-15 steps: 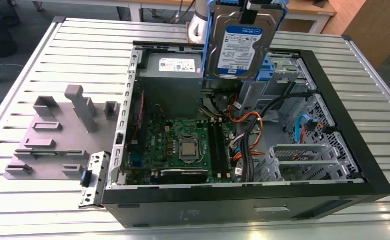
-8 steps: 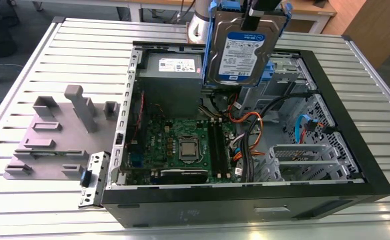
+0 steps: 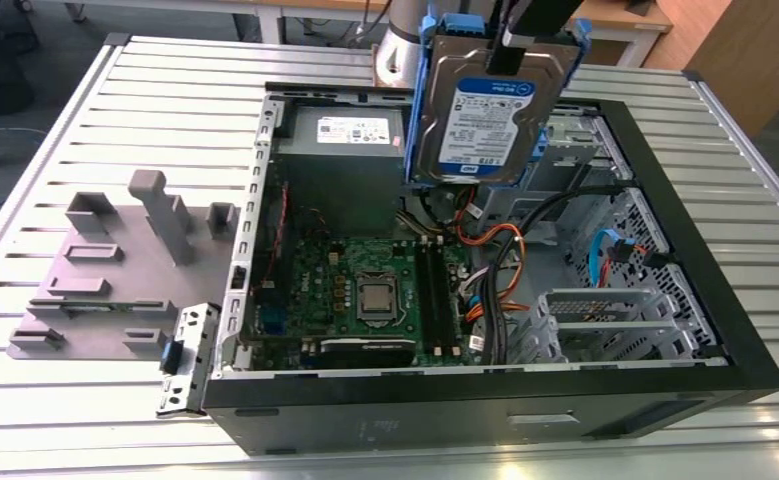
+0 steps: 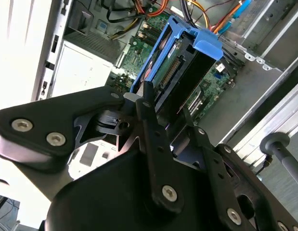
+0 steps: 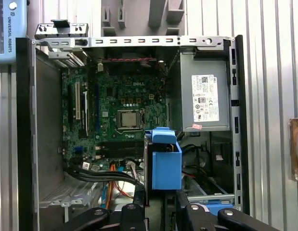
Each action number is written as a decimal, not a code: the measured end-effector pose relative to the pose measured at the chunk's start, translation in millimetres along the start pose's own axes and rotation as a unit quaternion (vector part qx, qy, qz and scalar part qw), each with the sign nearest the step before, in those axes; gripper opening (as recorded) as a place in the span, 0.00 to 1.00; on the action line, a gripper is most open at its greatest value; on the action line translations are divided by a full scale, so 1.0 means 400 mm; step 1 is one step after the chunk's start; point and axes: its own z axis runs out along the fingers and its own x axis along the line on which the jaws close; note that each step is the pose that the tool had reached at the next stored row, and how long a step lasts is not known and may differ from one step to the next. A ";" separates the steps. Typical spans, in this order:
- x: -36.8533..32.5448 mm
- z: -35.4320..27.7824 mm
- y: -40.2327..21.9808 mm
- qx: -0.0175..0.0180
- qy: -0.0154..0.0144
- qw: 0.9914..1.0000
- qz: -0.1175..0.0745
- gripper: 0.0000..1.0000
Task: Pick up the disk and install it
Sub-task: 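Pick up the disk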
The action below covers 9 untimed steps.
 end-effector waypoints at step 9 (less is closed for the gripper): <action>0.050 -0.002 -0.002 0.000 0.000 1.000 0.000 0.35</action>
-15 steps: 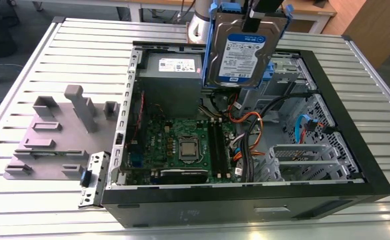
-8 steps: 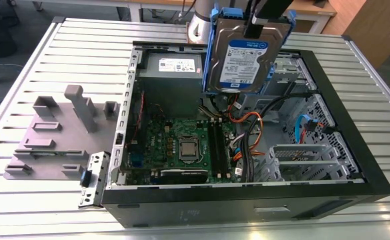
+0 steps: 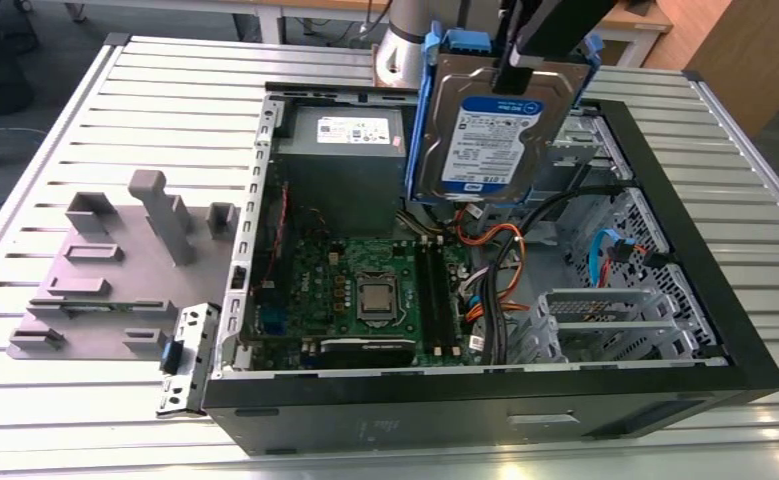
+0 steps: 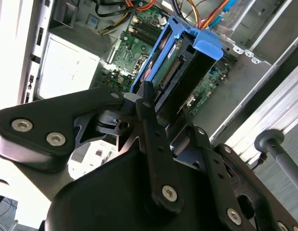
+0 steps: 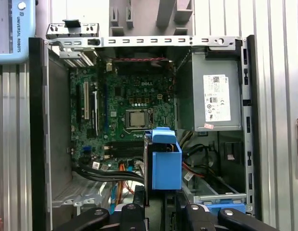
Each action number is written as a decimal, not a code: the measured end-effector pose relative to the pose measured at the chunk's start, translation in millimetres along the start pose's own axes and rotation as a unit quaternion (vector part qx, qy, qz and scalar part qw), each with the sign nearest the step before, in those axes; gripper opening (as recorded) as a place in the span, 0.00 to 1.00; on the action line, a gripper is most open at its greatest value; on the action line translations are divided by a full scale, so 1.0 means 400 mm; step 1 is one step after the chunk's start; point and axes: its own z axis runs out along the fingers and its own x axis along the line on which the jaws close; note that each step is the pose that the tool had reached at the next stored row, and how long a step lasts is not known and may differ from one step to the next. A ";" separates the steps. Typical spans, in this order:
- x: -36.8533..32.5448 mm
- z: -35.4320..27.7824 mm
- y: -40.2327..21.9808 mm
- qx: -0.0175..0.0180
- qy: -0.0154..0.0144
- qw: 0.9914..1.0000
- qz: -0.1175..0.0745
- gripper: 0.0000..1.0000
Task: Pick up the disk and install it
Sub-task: 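Pick up the disk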
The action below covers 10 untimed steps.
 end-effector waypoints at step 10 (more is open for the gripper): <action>0.061 -0.003 -0.003 0.000 0.000 1.000 0.000 0.35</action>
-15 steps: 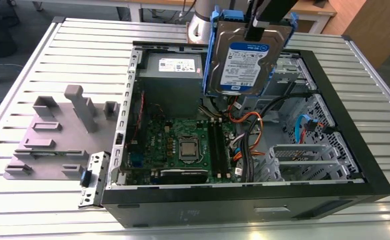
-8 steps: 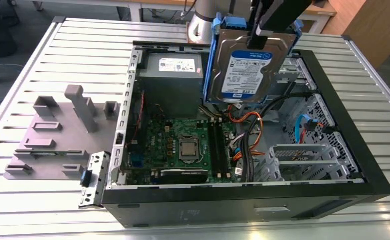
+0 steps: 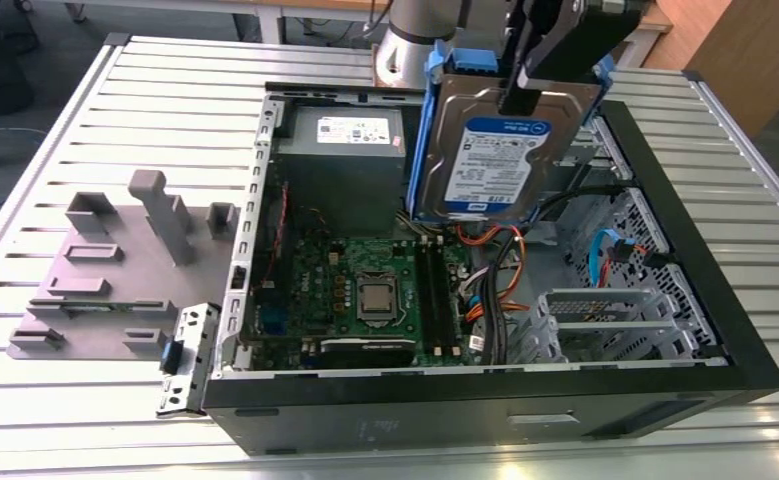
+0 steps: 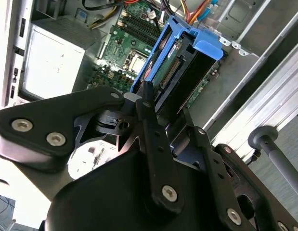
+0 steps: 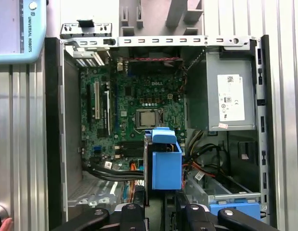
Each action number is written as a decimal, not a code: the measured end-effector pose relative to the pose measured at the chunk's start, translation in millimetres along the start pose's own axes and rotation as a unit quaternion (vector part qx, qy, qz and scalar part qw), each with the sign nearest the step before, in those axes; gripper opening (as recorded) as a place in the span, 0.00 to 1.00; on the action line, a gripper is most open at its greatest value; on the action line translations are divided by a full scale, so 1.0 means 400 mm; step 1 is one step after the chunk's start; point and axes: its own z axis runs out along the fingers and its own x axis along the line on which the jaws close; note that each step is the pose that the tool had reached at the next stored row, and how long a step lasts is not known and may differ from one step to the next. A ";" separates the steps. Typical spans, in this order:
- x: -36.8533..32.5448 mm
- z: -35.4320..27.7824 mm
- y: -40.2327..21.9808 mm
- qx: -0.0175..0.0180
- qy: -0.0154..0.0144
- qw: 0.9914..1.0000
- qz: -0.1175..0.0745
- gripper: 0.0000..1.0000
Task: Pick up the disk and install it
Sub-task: 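Pick up the disk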
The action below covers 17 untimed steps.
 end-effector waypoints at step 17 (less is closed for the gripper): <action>0.035 -0.002 -0.002 0.000 0.000 1.000 0.000 0.35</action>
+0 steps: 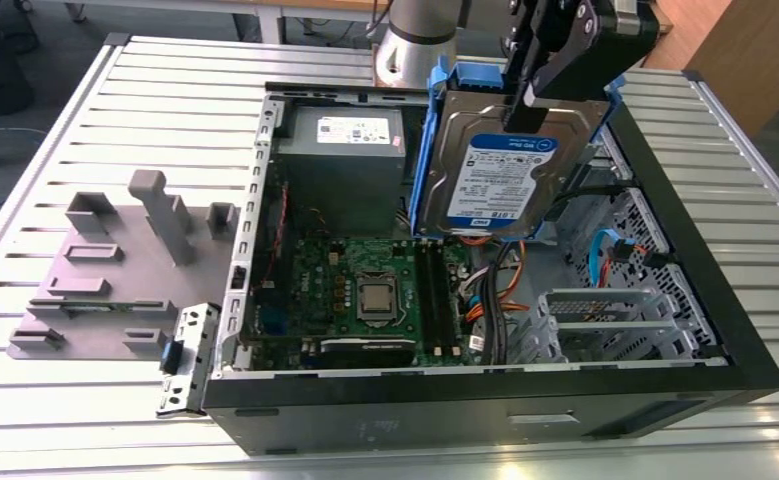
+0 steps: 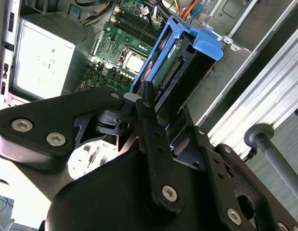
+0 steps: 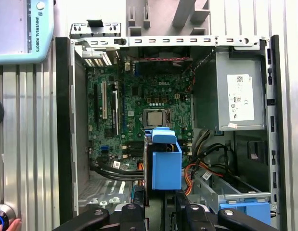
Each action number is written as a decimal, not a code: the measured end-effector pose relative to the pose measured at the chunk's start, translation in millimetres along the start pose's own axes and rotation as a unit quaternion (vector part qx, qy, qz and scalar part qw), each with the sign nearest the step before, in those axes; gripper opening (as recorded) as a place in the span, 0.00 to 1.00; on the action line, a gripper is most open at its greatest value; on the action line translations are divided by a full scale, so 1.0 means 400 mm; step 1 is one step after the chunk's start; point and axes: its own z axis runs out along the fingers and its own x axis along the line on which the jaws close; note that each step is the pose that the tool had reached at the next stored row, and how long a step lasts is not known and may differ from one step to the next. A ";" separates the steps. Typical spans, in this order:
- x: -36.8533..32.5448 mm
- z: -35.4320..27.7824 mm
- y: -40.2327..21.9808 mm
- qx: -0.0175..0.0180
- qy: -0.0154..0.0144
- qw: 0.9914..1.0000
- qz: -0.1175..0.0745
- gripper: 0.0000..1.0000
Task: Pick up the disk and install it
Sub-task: 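Pick up the disk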
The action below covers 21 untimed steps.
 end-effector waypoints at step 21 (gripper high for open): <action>0.067 -0.002 -0.003 0.000 0.001 1.000 0.000 0.35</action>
